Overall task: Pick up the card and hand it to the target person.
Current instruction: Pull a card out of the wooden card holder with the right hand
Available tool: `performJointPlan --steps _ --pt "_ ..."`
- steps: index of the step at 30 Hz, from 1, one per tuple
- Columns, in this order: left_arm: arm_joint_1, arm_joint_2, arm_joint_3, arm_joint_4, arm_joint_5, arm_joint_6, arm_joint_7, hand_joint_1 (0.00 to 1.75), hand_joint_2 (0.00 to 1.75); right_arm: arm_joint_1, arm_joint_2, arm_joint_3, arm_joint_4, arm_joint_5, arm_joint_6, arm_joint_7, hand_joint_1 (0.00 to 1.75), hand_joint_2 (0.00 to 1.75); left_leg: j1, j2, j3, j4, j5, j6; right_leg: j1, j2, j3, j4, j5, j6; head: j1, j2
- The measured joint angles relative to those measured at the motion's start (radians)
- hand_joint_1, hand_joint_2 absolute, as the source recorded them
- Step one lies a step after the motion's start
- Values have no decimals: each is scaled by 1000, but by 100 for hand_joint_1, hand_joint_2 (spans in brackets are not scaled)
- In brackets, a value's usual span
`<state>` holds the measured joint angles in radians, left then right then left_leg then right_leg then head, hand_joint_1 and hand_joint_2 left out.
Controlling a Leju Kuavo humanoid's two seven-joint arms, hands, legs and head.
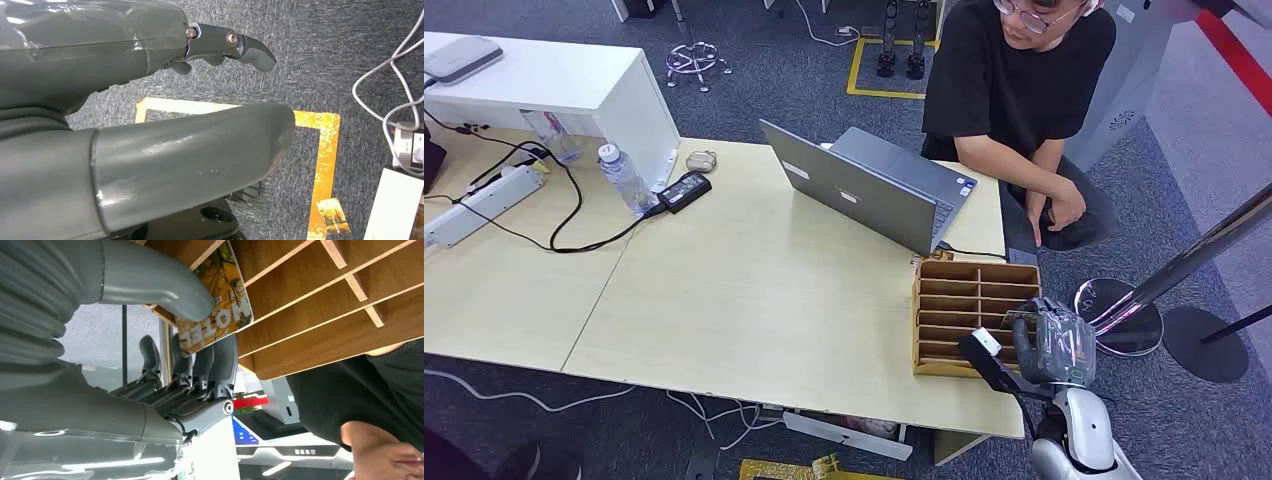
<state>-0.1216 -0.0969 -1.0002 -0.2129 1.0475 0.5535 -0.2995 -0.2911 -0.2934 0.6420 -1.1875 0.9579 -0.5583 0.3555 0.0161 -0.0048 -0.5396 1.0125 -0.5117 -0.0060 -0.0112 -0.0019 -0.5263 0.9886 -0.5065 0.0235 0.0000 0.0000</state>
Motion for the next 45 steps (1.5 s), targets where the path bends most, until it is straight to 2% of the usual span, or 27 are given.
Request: performJointPlan --steps 4,9,14,18,27,45 --pt "0 0 0 0 2 1 0 0 0 0 0 0 0 0 1 -1 111 175 0 0 0 0 0 0 0 0 0 0 0 0 0 0" --pt "0 -3 0 0 6 2 -3 0 0 0 0 0 0 0 2 -1 118 175 0 0 0 0 0 0 0 0 0 0 0 0 0 0" --pt "0 -5 0 0 6 3 -5 0 0 0 0 1 0 1 2 -1 115 175 0 0 0 0 0 0 0 0 0 0 0 0 0 0" --pt "0 -6 0 0 7 5 -6 0 0 -1 0 3 0 4 -3 3 144 175 0 0 0 0 0 0 0 0 0 0 0 0 0 0" --pt "0 -6 0 0 9 6 -5 0 0 0 -10 3 -15 29 -10 17 174 175 0 0 0 0 0 0 0 0 0 0 0 0 0 0" --pt "0 -6 0 0 9 12 -6 0 0 5 -38 1 -79 73 -9 26 174 175 0 0 0 0 0 0 0 0 0 0 0 0 0 0"
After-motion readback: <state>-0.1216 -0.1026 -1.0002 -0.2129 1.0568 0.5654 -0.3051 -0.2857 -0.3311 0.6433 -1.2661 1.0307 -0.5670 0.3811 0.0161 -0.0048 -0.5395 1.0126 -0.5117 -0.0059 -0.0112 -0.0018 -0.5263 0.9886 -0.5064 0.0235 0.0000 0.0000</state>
